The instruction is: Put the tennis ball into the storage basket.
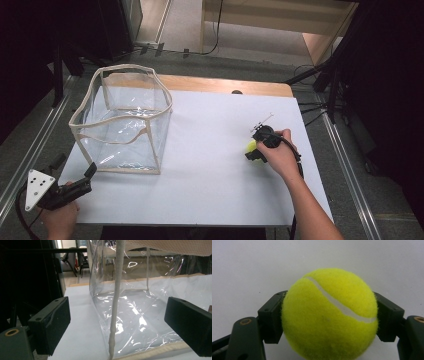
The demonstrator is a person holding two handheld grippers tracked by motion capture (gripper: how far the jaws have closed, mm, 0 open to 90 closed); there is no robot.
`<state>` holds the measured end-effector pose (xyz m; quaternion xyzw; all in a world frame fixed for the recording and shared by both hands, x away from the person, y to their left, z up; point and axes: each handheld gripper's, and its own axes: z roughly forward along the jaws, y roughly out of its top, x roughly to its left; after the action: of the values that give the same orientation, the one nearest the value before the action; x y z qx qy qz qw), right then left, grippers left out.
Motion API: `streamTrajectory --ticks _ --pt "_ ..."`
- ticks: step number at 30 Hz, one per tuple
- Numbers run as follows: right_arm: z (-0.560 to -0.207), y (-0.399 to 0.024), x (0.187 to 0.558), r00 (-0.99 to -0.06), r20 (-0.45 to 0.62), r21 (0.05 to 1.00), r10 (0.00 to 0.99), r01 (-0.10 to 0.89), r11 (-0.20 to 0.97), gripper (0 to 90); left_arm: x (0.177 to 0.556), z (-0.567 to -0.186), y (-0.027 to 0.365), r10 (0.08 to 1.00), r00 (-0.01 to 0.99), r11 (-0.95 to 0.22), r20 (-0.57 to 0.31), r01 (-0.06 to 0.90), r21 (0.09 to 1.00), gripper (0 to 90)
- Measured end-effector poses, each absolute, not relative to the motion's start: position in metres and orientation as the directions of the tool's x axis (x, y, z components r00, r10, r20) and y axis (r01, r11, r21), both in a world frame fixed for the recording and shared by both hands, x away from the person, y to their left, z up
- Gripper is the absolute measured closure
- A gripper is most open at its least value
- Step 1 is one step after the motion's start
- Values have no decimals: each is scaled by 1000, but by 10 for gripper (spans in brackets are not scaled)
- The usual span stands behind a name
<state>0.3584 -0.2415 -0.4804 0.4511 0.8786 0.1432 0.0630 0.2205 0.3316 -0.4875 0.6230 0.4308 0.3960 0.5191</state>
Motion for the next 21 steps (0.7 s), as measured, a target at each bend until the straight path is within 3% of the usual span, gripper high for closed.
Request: streamTrajectory --ticks 21 --pt "-470 -216 361 -637 38 341 770 733 589 236 221 -487 332 948 317 -84 41 123 989 69"
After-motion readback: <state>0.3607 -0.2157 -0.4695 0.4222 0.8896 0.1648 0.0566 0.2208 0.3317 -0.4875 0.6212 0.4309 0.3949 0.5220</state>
